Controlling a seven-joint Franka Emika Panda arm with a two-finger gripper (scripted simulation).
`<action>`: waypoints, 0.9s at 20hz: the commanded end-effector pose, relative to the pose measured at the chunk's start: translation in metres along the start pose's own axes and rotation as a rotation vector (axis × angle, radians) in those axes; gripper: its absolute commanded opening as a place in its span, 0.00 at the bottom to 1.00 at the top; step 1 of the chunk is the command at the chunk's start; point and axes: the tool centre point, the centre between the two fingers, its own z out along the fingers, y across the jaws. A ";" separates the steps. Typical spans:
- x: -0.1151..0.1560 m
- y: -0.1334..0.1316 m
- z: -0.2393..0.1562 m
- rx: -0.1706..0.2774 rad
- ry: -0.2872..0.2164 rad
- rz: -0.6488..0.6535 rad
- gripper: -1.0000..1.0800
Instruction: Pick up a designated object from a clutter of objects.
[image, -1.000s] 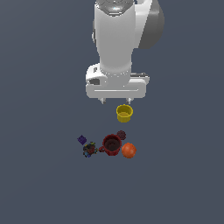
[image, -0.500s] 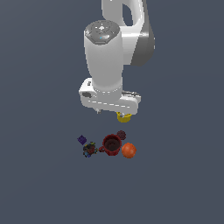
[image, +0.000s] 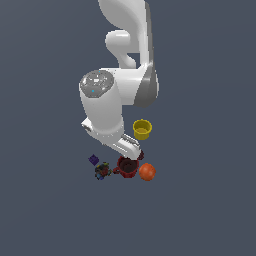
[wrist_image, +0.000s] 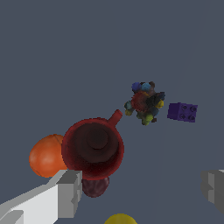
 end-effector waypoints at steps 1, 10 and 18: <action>0.014 0.007 0.019 -0.001 0.010 0.089 0.96; 0.049 0.030 0.071 -0.006 0.040 0.320 0.96; 0.060 0.040 0.091 -0.009 0.052 0.403 0.96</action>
